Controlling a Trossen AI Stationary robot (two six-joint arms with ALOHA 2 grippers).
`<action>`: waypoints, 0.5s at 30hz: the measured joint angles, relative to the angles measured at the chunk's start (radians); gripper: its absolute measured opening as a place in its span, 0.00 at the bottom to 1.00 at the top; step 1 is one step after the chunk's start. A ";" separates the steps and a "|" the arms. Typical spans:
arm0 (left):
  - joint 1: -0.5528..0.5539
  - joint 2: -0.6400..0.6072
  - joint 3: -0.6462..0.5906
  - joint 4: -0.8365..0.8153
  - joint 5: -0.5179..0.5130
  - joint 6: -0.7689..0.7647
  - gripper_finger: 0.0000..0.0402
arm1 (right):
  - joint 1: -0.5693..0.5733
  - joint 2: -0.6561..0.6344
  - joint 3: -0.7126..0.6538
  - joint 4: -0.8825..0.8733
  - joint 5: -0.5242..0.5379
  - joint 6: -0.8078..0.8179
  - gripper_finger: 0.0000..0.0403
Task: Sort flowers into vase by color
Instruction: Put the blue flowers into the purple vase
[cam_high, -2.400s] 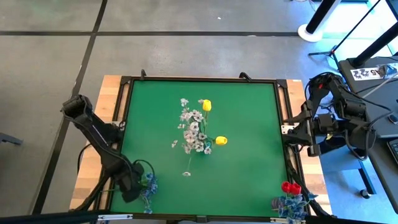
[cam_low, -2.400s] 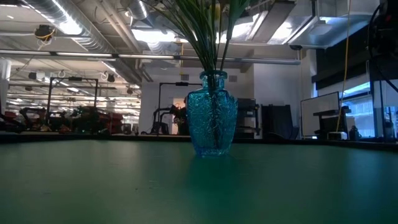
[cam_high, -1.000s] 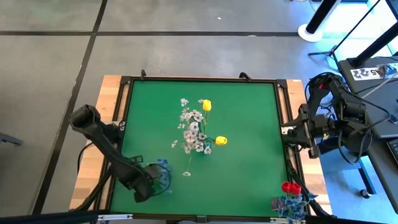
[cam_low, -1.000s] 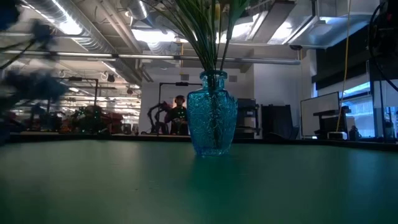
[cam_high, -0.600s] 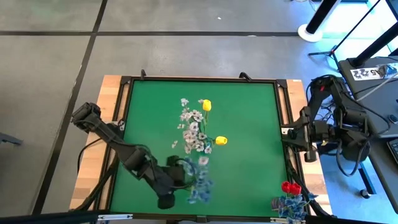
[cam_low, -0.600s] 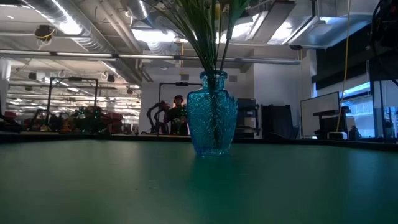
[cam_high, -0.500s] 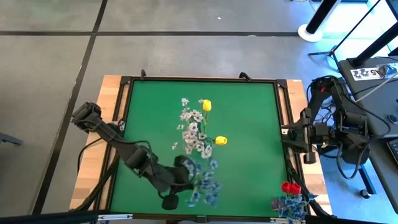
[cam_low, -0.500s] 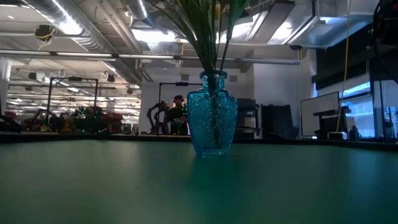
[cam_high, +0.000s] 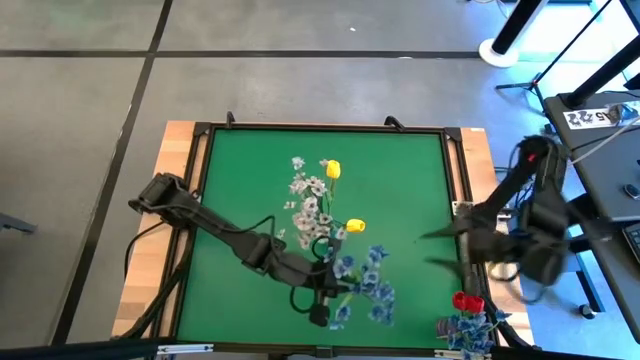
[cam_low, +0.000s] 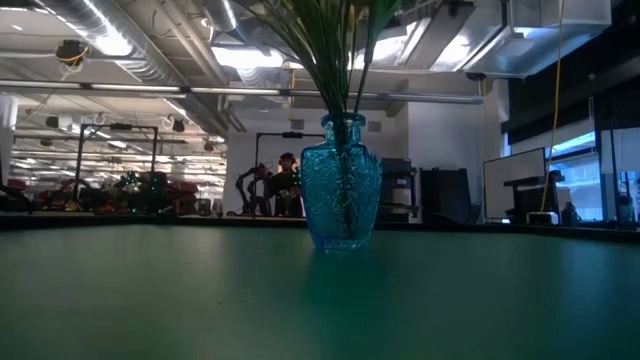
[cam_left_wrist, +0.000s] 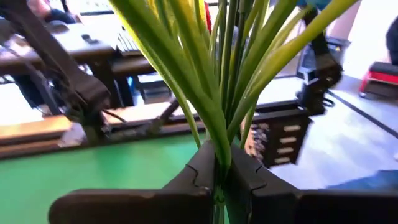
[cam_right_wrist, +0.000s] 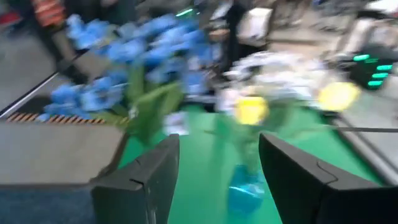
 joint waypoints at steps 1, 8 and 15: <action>0.007 0.000 0.000 0.012 0.000 0.015 0.02 | -0.051 0.027 0.000 0.062 -0.084 -0.050 0.55; 0.034 -0.002 0.000 0.123 -0.023 0.088 0.02 | -0.252 0.183 0.000 0.290 -0.391 -0.194 0.55; 0.055 -0.004 0.000 0.184 -0.056 0.105 0.03 | -0.294 0.244 0.000 0.429 -0.397 -0.246 0.55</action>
